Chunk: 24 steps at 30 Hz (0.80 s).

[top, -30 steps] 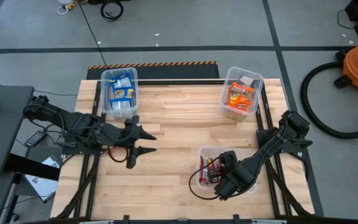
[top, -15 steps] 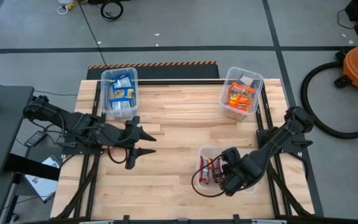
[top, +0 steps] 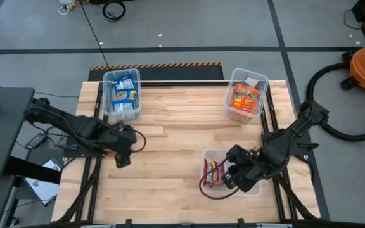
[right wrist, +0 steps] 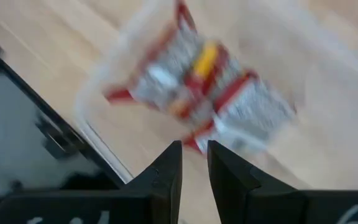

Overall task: Sort Maruchan noodles
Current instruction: Put the red noodle pack into the bottom transparent bin

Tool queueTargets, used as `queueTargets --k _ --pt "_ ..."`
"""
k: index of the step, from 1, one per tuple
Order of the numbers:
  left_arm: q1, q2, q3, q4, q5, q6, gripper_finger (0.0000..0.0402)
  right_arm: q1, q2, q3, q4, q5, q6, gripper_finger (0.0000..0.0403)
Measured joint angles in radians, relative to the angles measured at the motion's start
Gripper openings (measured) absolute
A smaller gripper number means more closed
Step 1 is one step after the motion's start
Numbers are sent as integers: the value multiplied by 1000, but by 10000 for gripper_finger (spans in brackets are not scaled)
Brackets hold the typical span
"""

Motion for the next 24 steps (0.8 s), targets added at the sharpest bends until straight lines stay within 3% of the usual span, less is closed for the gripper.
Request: queueTargets --k 5,9,13,18,21,24 --pt "8 3 -187 -1 122 -34 192 -3 -33 0 16 155 0 82" --pt "6 36 -309 83 55 15 210 -25 -50 0 9 193 -22 82" --pt "20 86 -331 171 26 229 214 -65 -59 0 7 210 -86 82" --pt "71 143 -331 288 80 628 216 -121 -59 0 10 209 -139 82" --pt "98 183 -331 286 138 849 222 -141 -59 0 15 209 -136 82" --pt "129 237 -331 207 204 972 235 -145 -59 0 24 209 -133 82"
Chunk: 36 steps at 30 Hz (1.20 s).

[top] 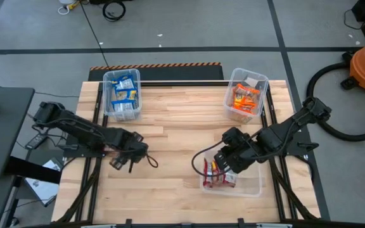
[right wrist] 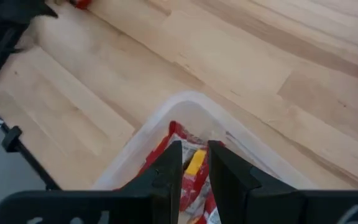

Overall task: Sort Maruchan noodles
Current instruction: Put the red noodle pack into the bottom transparent bin

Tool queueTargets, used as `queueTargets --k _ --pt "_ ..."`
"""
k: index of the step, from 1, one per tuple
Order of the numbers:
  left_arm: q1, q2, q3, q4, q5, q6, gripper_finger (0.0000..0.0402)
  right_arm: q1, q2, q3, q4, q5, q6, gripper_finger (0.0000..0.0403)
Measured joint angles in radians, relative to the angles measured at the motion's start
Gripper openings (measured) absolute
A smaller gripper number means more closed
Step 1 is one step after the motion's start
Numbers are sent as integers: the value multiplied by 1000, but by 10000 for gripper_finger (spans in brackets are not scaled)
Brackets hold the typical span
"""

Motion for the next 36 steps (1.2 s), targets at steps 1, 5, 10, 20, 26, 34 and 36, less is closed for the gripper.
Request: queueTargets --k 1,5,10,20,26,34,36 --pt "8 25 0 -46 2 41 240 0 0 0 6 0 1 82" --pt "29 95 -2 -115 -83 130 251 4 0 0 17 1 2 82" --pt "40 109 -2 -19 -84 195 251 3 0 0 24 48 2 82" --pt "51 127 -49 -5 -18 214 238 -18 1 0 33 84 -1 82" --pt "52 128 -72 38 -120 205 223 -19 1 0 39 108 -2 82" --pt "51 128 -73 31 -89 336 149 -31 1 0 50 107 -22 82" --pt "50 128 -73 31 -91 355 121 -32 1 0 54 107 -28 82"
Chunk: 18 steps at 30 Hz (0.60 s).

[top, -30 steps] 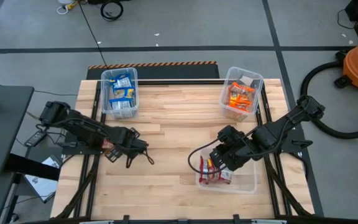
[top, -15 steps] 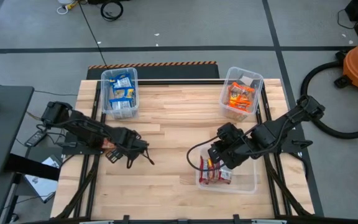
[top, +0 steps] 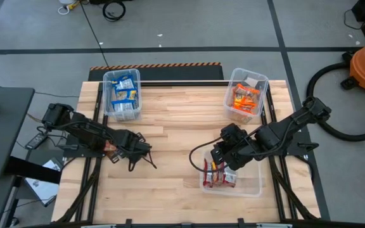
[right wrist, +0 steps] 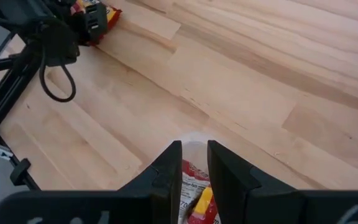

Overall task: Sort Maruchan noodles
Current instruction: Put the red noodle pack into the bottom transparent bin

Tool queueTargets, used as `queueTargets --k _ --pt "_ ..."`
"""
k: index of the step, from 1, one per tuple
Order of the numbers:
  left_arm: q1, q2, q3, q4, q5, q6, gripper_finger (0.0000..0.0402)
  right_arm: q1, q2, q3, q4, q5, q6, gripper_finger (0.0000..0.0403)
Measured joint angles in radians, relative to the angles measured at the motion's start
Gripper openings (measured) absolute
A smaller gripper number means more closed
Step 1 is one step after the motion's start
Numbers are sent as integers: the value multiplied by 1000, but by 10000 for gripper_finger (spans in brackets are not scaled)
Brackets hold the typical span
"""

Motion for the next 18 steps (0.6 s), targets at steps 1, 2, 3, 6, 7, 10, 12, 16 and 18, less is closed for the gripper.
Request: queueTargets --k 1,2,3,6,7,10,12,16,18 --pt "-6 0 0 0 -8 4 104 -1 0 0 -1 0 0 82" --pt "-12 0 0 0 -17 5 86 -3 0 0 -1 2 0 82" --pt "-18 0 2 -1 -26 -1 67 -4 0 0 0 5 -4 82" --pt "-25 0 27 -2 -27 -65 16 -6 0 0 52 23 -73 82" --pt "-24 -1 42 -2 -28 -90 13 -6 0 0 78 28 -111 83" --pt "-28 -10 108 -11 -32 -133 13 -5 0 0 147 59 -253 84" --pt "-34 -20 173 1 -35 -182 11 -5 0 0 182 82 -327 84" --pt "-47 -49 309 72 -63 -332 10 -5 0 0 268 130 -437 95" --pt "-50 -76 353 145 -91 -434 9 -5 11 0 325 146 -497 107"
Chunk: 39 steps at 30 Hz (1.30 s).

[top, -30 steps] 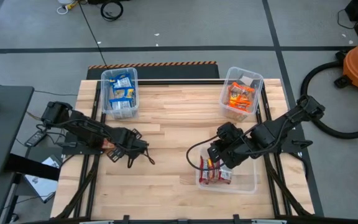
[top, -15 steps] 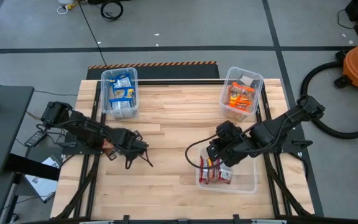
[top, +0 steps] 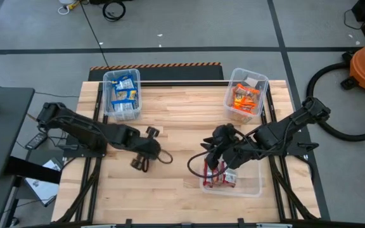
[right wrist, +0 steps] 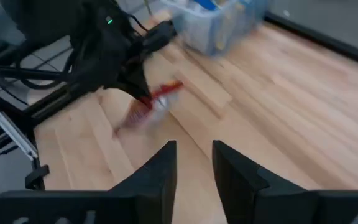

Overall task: Sort Maruchan noodles
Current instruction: Put the red noodle pack into the bottom transparent bin

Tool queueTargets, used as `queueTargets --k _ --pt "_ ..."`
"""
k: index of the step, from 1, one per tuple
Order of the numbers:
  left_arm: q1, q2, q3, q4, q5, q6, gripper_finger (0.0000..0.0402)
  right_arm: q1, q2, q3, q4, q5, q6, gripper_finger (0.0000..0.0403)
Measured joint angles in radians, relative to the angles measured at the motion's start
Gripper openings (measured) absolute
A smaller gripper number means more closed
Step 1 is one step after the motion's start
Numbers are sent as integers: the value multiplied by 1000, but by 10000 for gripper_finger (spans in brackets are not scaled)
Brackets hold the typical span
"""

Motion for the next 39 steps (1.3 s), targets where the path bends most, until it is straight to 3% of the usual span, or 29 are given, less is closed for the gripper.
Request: queueTargets --k 8,14,18,24,30,39 --pt "6 -89 18 255 -307 -475 9 -3 132 0 312 -24 -245 164" --pt "30 -92 16 277 -366 -788 9 -21 240 -1 436 -23 -382 212" --pt "69 -94 16 302 -373 -852 9 -19 269 -1 456 45 -487 238" --pt "142 -132 15 384 -361 -903 10 -21 267 -1 399 229 -399 238" --pt "173 -168 16 546 -312 -900 10 -48 283 -1 281 268 -237 229" --pt "180 -185 17 675 -305 -897 10 -114 300 -1 283 265 -63 228"
